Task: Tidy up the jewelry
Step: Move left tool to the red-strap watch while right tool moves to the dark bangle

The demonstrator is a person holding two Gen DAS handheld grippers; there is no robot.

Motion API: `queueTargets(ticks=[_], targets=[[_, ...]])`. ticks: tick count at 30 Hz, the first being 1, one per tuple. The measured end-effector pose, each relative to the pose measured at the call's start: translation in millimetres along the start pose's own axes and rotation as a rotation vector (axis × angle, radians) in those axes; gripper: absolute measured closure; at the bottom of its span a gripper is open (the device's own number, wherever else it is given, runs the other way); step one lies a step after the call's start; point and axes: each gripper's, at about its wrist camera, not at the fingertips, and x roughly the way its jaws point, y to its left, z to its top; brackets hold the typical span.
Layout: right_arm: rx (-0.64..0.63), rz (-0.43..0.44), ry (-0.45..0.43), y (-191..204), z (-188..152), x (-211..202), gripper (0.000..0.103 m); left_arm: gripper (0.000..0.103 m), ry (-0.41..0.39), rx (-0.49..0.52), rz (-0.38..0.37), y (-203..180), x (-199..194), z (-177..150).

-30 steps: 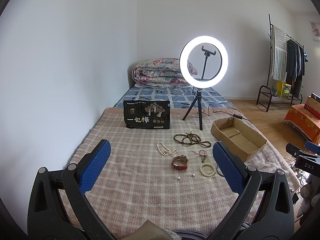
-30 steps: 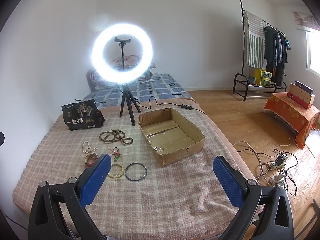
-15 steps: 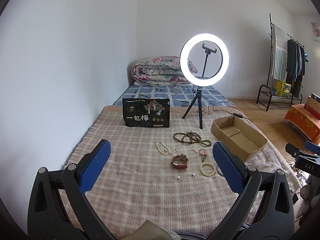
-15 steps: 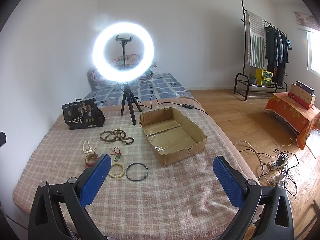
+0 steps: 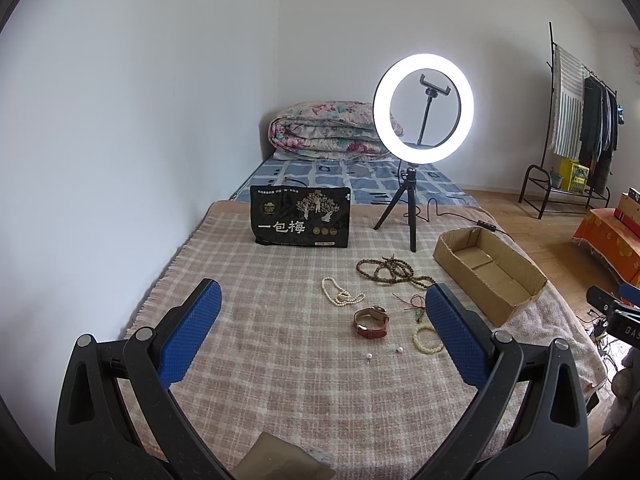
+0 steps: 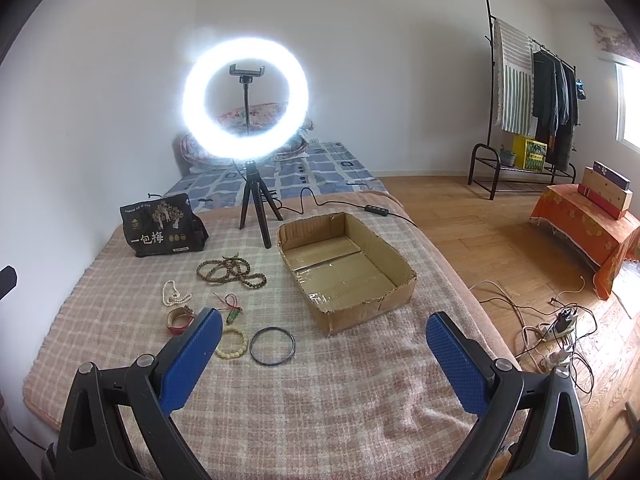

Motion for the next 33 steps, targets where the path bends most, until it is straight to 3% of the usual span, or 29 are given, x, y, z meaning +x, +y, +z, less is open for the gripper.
queueTargets(ticks=[14, 21, 29, 33], targets=[[-0.077, 0.007, 0.040, 5, 0, 42, 0.000, 0.000, 0.159, 0.020, -0.028, 28, 77, -10], [-0.141, 0.108, 0.072, 9, -10, 79, 0.000, 0.000, 0.225, 0.013, -0.063, 44, 116, -22], [-0.234, 0.193, 0.224, 30, -31, 128, 0.001, 0.000, 0.308, 0.041, -0.080, 35, 167, -38], [-0.221, 0.242, 0.324, 35, -43, 154, 0.011, 0.000, 0.346, 0.055, -0.114, 28, 187, -44]])
